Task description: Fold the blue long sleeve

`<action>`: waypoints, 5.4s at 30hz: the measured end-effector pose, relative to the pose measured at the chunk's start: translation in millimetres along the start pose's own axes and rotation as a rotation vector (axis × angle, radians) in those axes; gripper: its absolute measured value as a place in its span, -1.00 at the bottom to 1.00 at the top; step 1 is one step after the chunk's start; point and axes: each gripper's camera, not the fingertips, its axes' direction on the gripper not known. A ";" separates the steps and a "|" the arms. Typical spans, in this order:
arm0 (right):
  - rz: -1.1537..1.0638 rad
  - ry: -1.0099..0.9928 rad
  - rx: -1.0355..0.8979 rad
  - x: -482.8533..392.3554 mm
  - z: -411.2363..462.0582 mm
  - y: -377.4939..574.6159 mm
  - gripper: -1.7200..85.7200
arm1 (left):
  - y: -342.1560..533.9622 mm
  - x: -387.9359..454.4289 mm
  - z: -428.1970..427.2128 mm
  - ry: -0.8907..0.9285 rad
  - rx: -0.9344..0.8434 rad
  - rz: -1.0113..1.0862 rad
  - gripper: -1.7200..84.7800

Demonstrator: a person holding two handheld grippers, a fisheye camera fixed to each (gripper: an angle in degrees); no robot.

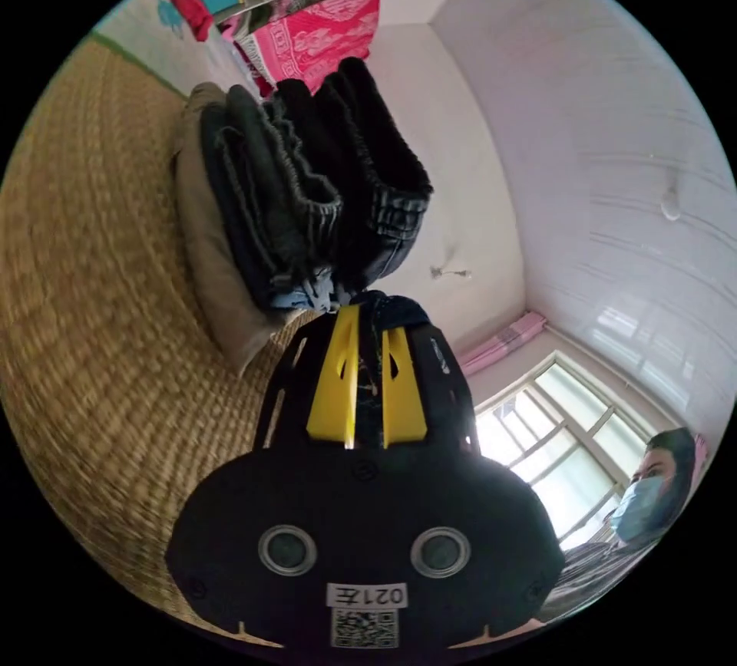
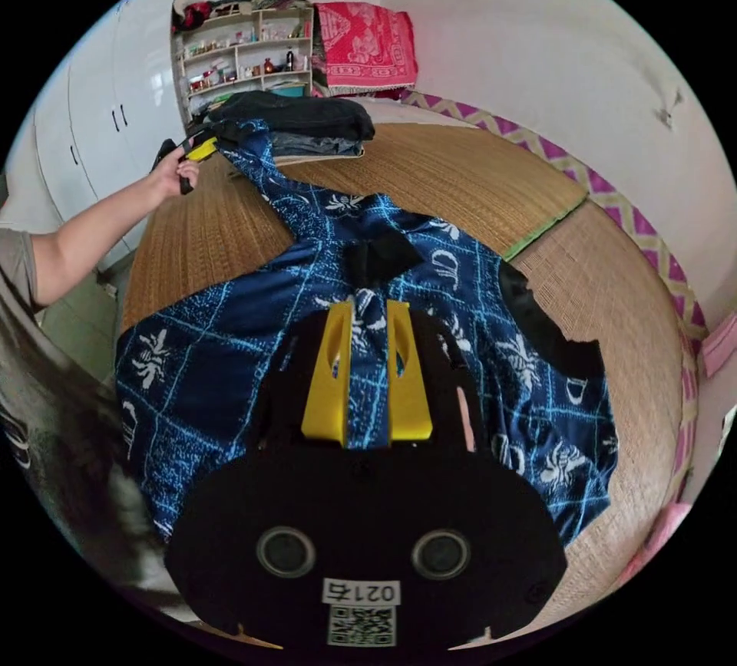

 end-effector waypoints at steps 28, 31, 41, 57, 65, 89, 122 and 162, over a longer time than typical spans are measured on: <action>0.096 -0.033 0.069 -7.8 45.3 -6.6 -0.94 | 109.7 -104.8 -64.1 0.107 -0.091 -0.261 -0.63; 0.308 -0.047 0.218 74.9 -34.9 55.3 -0.94 | 118.3 -112.2 -61.2 0.091 -0.099 -0.262 -0.65; 0.927 0.367 0.229 320.5 -260.3 396.2 -0.95 | 121.4 -114.7 -45.1 -0.095 -0.125 -0.261 -0.68; 1.660 0.733 0.009 385.5 -285.9 703.3 -0.76 | 83.5 -94.1 43.9 -0.405 -0.305 -0.161 -0.64; 0.911 0.694 0.071 337.9 -192.0 447.8 -0.67 | 74.4 -73.0 57.7 -0.112 -0.315 -0.050 -0.41; 0.248 0.159 0.065 72.5 66.3 204.0 -0.75 | -4.4 184.8 234.9 -0.821 -0.911 0.721 -0.97; 0.199 -0.133 -0.274 325.3 279.3 258.5 -0.98 | 112.5 30.5 729.0 -0.638 -1.221 0.837 -0.98; 0.514 0.122 -0.220 427.0 266.1 278.0 -0.98 | 71.5 87.4 885.3 -0.363 -1.634 0.765 -0.97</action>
